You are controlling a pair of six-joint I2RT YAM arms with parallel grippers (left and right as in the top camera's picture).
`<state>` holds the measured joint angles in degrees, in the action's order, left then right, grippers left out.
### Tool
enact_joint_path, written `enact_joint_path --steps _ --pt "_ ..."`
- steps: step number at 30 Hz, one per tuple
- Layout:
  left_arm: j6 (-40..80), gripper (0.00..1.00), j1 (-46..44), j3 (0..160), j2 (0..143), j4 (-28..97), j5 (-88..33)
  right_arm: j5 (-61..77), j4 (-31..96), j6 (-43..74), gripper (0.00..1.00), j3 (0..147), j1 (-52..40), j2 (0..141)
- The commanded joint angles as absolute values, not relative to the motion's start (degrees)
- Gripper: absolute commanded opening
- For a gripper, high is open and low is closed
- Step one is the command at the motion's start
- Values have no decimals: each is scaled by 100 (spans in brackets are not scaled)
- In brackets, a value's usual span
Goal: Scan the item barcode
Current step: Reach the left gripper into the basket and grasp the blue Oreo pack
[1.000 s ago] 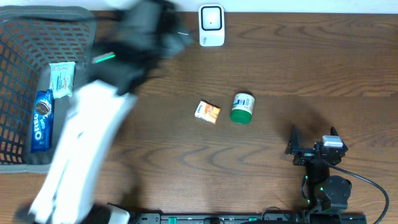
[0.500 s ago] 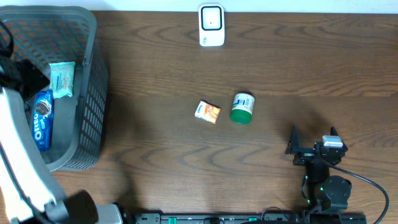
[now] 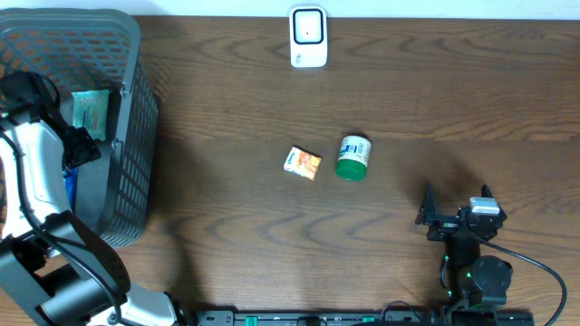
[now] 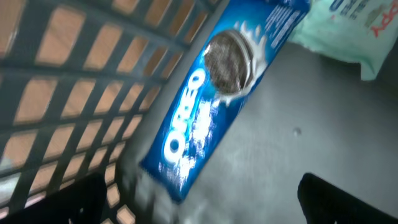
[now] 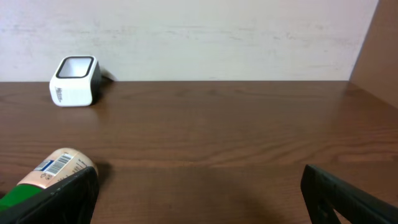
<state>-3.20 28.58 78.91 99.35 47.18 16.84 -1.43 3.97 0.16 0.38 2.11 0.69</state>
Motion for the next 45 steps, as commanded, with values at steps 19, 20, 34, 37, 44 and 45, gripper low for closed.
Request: enact_joint_path --steps 19,20,34,37,44,45 --pt "-1048 100 3566 7601 11428 3677 1570 -134 412 -49 99 32 172 38" --pt "-1046 100 3559 7601 11507 3677 1568 -134 412 -49 99 32 172 38" --pt "-523 8 3430 7697 11522 3898 812 -134 412 -49 99 32 172 38" --pt "-523 8 3358 7964 11065 4222 814 -134 412 -49 99 32 172 38" --pt "252 8 3328 8722 8790 4410 808 -134 412 -49 99 32 172 38" --pt "419 8 3328 8812 8401 4344 786 -134 412 -49 99 32 172 38"
